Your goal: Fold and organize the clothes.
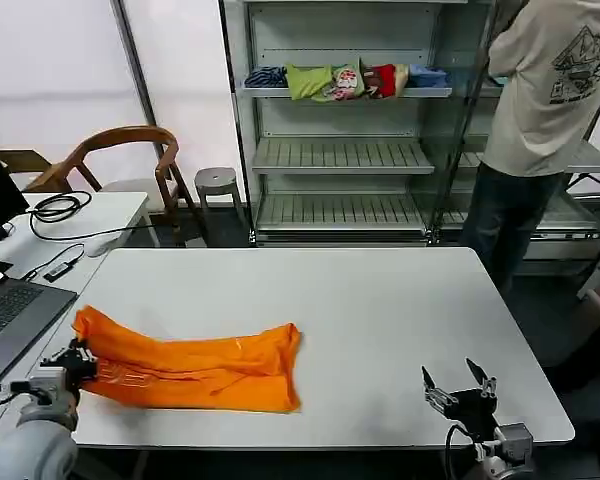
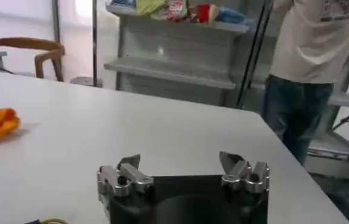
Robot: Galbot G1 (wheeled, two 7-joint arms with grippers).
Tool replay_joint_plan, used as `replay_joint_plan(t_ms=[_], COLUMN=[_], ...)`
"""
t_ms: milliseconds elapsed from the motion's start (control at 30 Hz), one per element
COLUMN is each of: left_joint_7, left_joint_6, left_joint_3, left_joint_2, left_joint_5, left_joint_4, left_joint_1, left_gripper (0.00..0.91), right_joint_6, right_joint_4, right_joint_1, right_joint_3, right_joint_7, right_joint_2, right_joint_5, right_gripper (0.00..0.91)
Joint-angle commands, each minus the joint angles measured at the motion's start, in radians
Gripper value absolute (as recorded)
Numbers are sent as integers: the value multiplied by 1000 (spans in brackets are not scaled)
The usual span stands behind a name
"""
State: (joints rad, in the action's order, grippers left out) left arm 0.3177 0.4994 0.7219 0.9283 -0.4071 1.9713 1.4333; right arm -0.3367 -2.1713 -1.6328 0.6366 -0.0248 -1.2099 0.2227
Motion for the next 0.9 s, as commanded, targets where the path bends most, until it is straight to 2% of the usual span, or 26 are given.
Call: replay_joint_plan(t_ms=[33,233,400,633,900], left_joint_7=[-56,-39,-56,-65,-52], left_joint_6=[20,14,-35,-64,-84], left_joint_3=[-34,-337,-493,-583,-598], left_joint_2=[40,142,193,250,290], left_joint_5=[26,105,195,218,218], left_joint_4=[242,373,336,223,127], left_joint_1=[52,73,49,-25,-96], left_gripper=[20,20,20,20,20], right_joint_6=[6,11,14,18,22], right_joint_4=[-8,-16,-26,-26,-32], right_joint_1=[-29,-52,-71,-92,-110], right_joint_3=[21,41,61,87,112], right_joint_7=[-1,-1,-1,-2,-3], right_joint_2=[0,-1,-8,-8,-7], right_joint_5=[-3,-6,-10,-10,-8], right_gripper=[907,907,907,907,907])
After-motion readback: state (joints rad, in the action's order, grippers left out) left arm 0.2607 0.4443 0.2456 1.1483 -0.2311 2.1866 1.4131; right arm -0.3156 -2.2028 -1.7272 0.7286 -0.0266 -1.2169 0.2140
